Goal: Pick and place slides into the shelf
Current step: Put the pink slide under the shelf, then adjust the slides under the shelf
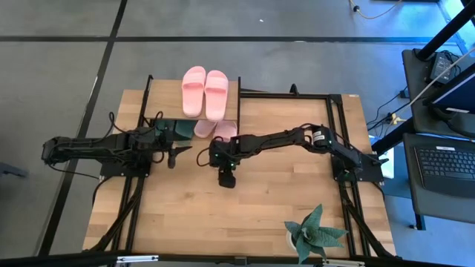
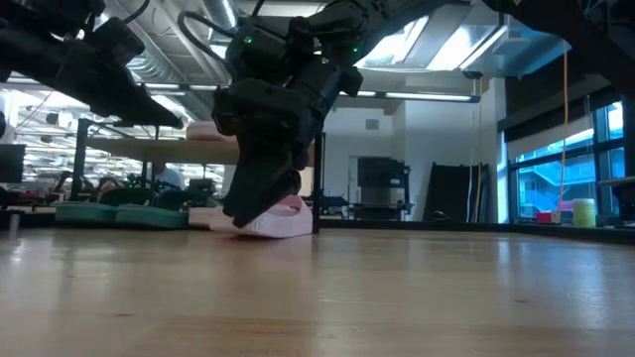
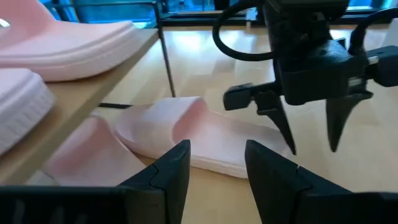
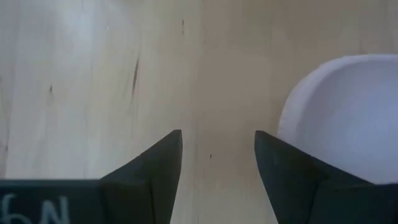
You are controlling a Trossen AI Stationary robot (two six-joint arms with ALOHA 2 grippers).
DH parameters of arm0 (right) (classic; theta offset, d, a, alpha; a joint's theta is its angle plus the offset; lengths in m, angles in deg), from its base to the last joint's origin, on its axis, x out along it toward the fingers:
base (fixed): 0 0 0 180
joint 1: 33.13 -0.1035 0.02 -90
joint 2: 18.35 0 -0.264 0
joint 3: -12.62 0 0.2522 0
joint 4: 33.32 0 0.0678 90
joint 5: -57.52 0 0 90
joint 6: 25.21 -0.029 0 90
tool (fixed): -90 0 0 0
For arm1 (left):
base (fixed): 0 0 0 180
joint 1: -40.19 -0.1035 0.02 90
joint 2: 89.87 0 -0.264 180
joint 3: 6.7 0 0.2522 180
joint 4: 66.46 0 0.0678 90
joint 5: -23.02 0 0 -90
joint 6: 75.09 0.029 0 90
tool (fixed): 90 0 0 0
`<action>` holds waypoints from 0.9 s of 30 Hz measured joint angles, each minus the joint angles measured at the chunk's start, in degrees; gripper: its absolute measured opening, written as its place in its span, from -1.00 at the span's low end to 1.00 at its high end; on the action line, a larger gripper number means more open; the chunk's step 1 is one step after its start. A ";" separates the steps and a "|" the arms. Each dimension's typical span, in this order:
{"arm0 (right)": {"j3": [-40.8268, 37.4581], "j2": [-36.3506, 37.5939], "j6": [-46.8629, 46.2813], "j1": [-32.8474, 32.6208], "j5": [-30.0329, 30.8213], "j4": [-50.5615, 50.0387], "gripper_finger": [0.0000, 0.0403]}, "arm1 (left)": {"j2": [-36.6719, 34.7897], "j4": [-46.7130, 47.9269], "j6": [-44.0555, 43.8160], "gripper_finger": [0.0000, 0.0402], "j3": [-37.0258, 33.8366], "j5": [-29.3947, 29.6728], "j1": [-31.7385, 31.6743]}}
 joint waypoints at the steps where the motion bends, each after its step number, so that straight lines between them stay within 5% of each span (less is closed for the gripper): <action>1: 0.00 0.00 0.19 -0.25 -0.17 0.02 0.00 | 0.00 -0.04 0.42 -0.27 0.00 0.43 0.00; 14: 0.22 7.71 4.48 -1.73 0.86 -2.92 0.00 | 1.47 -1.58 10.31 -0.27 0.00 4.63 0.11; 27: 0.24 12.24 5.74 -1.71 8.46 -8.07 0.00 | 14.83 -5.11 22.77 -0.27 0.00 10.32 0.11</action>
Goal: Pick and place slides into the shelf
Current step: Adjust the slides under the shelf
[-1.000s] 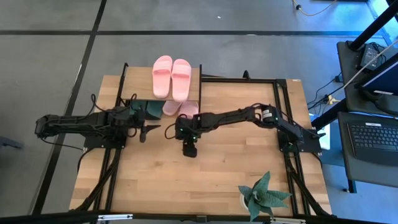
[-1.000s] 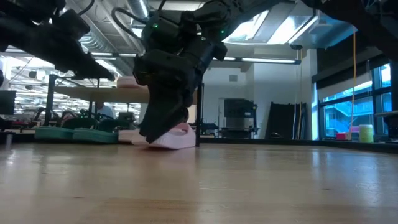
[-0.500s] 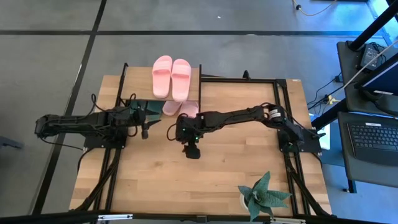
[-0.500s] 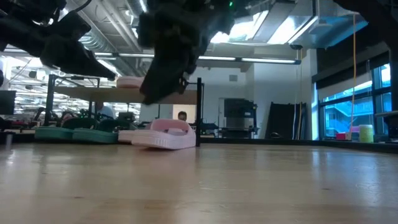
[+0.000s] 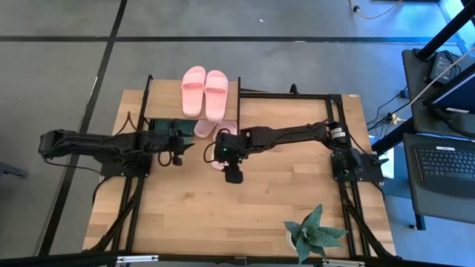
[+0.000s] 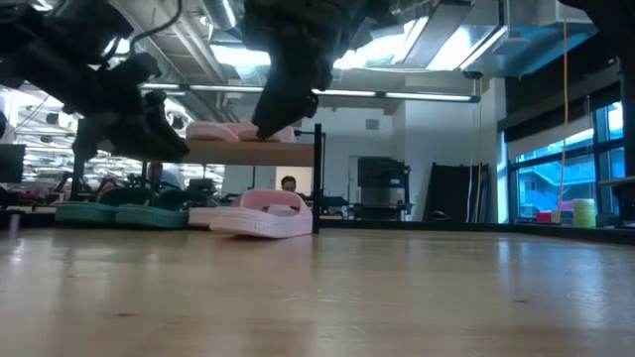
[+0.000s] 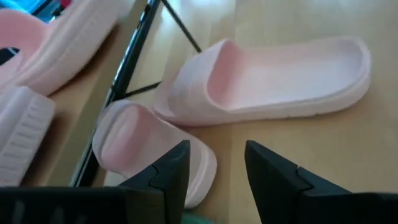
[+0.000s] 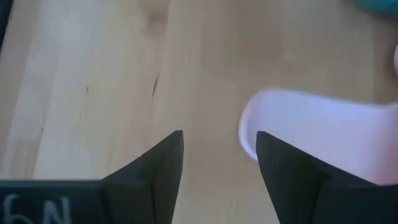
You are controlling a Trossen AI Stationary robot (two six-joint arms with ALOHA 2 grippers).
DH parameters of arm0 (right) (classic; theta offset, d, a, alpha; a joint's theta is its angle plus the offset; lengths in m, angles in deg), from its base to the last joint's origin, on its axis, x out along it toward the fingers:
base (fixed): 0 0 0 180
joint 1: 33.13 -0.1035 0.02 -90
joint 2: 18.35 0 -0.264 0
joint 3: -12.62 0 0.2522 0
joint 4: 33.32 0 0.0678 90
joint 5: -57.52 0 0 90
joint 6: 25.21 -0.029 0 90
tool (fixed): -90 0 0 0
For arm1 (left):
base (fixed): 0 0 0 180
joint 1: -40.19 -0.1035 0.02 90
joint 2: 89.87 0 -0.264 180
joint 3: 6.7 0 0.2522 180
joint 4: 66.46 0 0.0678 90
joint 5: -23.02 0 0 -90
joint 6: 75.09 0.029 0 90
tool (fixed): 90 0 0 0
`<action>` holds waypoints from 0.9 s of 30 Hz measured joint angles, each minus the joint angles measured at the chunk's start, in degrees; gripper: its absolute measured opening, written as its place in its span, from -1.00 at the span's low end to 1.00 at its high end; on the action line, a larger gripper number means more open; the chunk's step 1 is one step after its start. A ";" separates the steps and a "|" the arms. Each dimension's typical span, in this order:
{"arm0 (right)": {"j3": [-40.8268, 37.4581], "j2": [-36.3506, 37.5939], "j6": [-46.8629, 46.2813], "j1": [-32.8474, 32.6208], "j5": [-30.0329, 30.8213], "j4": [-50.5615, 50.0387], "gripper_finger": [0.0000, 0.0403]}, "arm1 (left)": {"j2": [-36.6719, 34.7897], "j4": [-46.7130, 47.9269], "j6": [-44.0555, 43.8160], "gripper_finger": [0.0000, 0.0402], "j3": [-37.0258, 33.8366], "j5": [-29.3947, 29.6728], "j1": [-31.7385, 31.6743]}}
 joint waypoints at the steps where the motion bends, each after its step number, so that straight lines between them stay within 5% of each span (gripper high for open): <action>1: 0.00 0.00 -0.02 0.05 0.13 -1.14 0.00 | 1.02 -0.50 -0.01 -0.27 0.00 0.47 0.00; 27: -0.98 -0.07 1.56 0.05 2.68 -0.64 0.00 | 28.42 -19.47 10.08 -0.27 0.00 14.83 5.57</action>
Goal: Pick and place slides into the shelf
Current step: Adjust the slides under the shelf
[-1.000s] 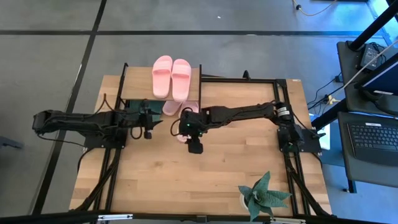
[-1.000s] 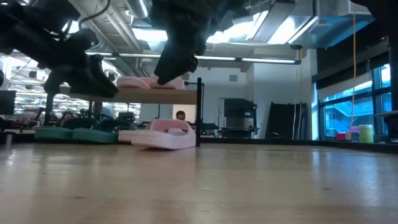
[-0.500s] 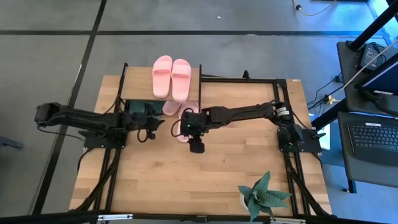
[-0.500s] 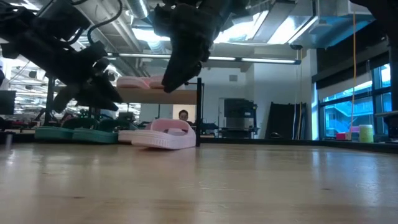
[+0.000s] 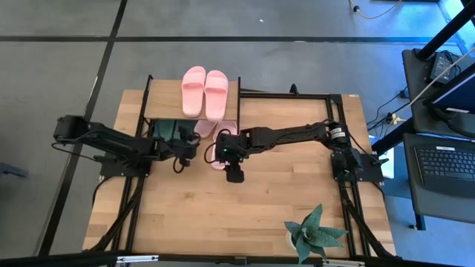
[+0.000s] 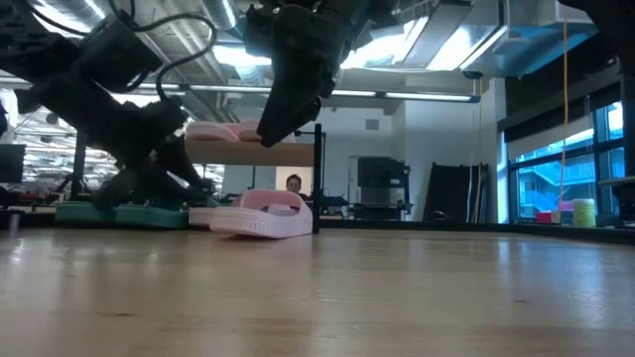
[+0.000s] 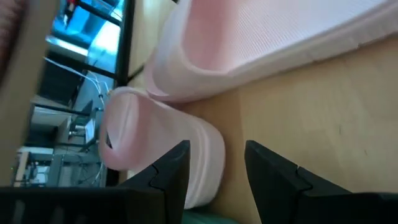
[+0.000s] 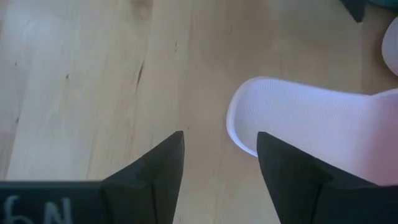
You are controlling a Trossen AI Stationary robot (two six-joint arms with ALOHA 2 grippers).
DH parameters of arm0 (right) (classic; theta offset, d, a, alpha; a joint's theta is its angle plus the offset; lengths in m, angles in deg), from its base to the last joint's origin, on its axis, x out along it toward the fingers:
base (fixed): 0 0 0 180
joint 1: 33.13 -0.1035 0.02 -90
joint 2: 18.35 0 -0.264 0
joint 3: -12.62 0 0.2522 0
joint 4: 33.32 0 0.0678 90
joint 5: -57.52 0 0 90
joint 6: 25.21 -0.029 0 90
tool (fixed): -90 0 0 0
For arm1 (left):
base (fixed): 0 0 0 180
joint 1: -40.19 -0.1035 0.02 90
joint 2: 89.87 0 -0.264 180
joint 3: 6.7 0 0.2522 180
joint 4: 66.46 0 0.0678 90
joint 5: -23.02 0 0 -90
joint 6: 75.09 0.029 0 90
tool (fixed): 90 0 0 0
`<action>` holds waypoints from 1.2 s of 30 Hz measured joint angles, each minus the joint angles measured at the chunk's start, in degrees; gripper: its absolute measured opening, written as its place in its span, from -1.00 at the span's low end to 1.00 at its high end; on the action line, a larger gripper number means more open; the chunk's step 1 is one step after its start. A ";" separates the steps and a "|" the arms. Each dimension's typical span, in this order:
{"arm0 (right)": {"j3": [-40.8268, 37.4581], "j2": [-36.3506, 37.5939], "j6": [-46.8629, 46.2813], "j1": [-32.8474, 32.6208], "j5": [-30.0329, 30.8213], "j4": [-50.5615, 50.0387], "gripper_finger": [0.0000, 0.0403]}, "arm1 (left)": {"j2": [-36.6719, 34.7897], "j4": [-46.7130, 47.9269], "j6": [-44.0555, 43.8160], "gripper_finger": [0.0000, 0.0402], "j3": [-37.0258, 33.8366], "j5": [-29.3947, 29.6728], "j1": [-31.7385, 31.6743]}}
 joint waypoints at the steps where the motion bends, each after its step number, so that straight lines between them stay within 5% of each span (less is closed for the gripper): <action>1: 0.00 0.00 0.01 0.00 0.01 0.01 0.00 | 1.07 -0.42 -0.18 -0.27 0.00 0.08 -0.07; 18: 0.00 0.00 0.02 -0.03 0.00 -0.73 0.00 | 14.73 -1.27 0.31 -0.27 4.10 3.33 -4.39; 36: 0.00 0.00 1.14 -0.04 0.01 -0.79 0.00 | 19.43 -6.57 2.62 -0.27 4.33 4.08 -5.21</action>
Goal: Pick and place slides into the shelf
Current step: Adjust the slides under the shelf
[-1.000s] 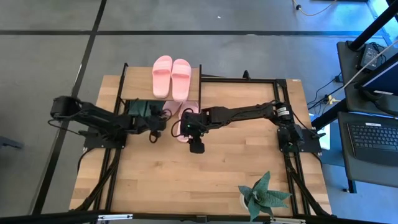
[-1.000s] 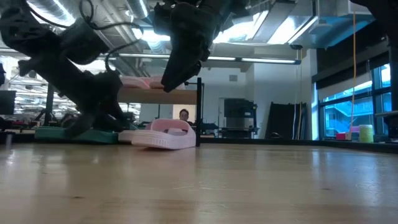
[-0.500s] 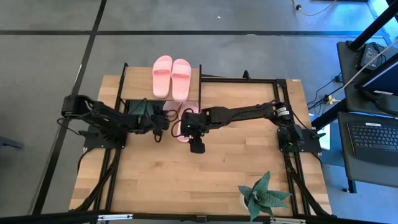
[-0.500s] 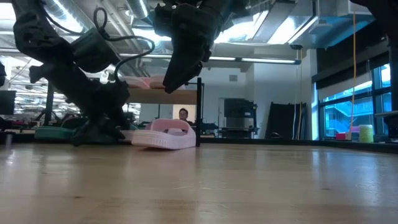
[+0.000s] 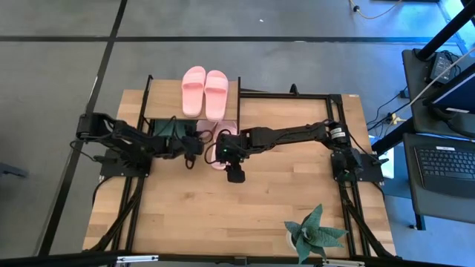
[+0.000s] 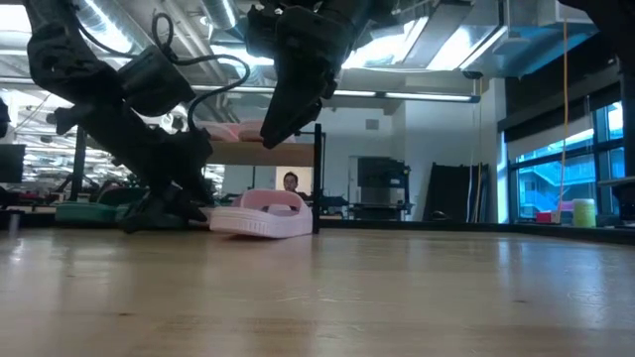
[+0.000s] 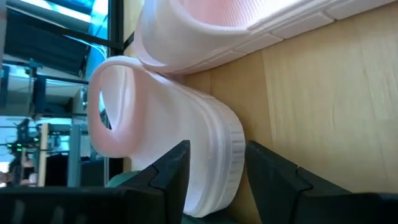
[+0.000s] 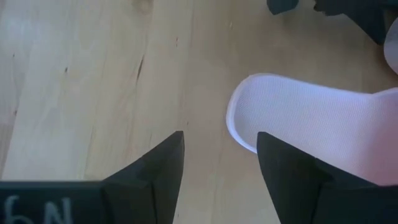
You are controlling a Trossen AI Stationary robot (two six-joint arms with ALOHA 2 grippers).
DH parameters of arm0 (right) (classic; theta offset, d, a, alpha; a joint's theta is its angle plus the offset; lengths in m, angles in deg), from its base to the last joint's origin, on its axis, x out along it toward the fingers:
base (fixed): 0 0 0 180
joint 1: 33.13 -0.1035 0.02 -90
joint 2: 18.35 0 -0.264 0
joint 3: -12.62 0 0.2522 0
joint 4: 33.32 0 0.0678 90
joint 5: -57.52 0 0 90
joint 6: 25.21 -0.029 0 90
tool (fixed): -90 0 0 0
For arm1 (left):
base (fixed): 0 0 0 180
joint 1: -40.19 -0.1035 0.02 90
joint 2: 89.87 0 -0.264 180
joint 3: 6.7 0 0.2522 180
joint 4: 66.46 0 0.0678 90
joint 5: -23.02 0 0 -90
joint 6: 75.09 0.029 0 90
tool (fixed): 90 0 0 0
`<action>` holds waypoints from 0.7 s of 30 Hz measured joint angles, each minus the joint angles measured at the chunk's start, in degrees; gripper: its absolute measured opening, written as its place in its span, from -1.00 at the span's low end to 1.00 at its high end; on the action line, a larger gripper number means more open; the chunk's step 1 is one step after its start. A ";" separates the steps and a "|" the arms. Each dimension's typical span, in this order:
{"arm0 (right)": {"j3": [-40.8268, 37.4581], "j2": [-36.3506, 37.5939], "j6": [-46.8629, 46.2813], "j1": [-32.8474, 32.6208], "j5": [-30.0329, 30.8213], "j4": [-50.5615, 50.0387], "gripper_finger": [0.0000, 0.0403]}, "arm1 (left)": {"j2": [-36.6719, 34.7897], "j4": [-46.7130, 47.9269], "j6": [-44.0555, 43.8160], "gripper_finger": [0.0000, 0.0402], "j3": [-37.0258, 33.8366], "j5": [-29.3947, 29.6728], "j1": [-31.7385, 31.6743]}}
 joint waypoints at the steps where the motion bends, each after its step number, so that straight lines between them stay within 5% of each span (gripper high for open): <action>1: 0.00 0.00 -0.02 0.01 0.00 0.00 0.00 | 0.00 0.05 -0.34 -0.27 0.00 -0.53 -0.45; 21: 0.00 0.00 -0.50 -0.07 0.00 -0.04 0.00 | -0.11 -0.07 -1.45 -0.30 -0.11 -5.31 -4.10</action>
